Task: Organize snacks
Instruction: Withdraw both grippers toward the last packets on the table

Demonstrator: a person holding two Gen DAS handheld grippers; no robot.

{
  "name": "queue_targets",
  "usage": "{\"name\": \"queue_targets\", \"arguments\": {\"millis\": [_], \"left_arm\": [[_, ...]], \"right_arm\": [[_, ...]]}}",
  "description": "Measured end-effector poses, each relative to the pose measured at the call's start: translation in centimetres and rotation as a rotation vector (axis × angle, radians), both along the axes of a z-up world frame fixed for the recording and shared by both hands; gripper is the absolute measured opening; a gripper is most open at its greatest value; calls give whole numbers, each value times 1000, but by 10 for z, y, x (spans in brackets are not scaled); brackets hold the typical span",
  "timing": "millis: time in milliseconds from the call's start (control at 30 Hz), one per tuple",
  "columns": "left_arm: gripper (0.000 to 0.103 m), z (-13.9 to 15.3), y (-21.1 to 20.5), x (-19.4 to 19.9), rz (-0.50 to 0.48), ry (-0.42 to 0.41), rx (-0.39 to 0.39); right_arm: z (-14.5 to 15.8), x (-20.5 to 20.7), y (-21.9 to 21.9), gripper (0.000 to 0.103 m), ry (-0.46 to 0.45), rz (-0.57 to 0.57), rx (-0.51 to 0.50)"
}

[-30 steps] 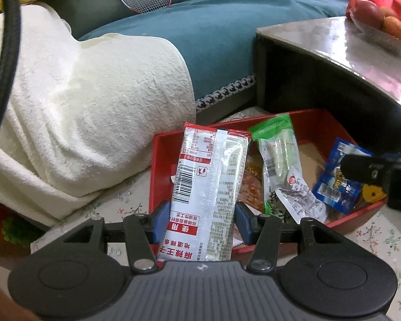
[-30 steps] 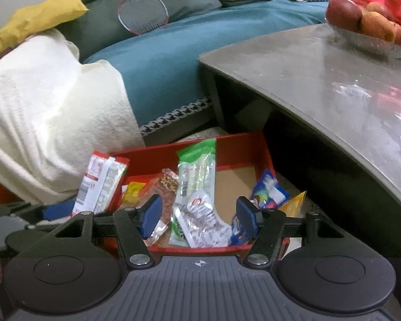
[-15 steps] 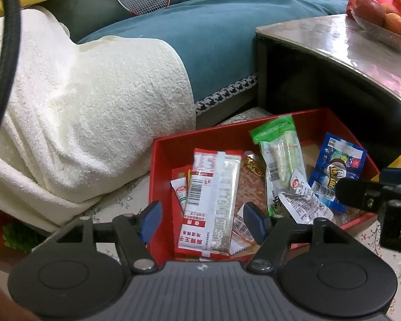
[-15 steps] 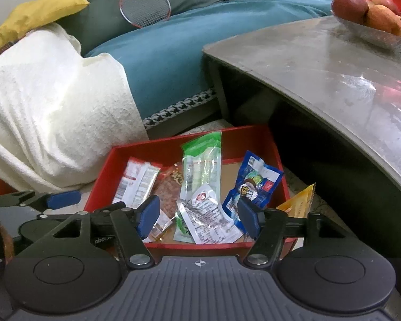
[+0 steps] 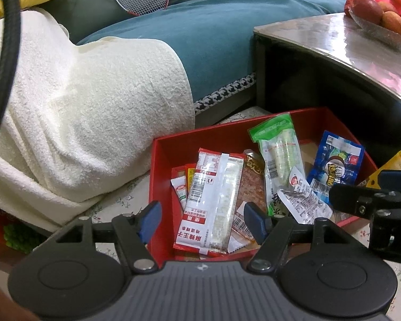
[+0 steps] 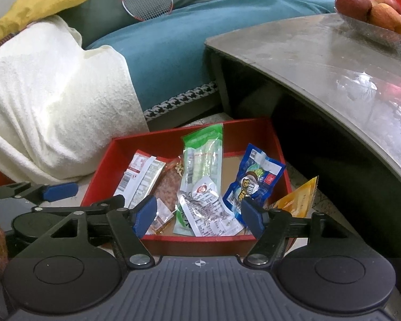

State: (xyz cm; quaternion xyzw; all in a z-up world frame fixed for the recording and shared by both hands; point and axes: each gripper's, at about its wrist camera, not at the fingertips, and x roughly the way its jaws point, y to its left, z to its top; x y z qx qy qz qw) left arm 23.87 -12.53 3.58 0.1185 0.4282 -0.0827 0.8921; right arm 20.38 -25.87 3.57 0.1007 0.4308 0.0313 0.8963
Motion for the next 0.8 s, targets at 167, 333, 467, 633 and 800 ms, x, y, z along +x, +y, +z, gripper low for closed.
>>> {"name": "queue_targets", "arguments": {"millis": [167,333,467,633,800], "left_arm": [[62,0,0,-1,4,1,0],[62,1,6,-5,-9,12,3],[62,2,20,-15,-29,45,-5],[62,-1,40,-32,-40,105,-34],[62,-8,60,-47,-25,155,-81]], "right_arm": [[-1,1,-1,78,4,-3,-3],[-3,0,-1,80,9,-2,-7],[-7,-5,0,82,21,16,-23],[-15,-26,-1,82,56,45,-40],[-17,-49,-1,86,76,79,-14]]}}
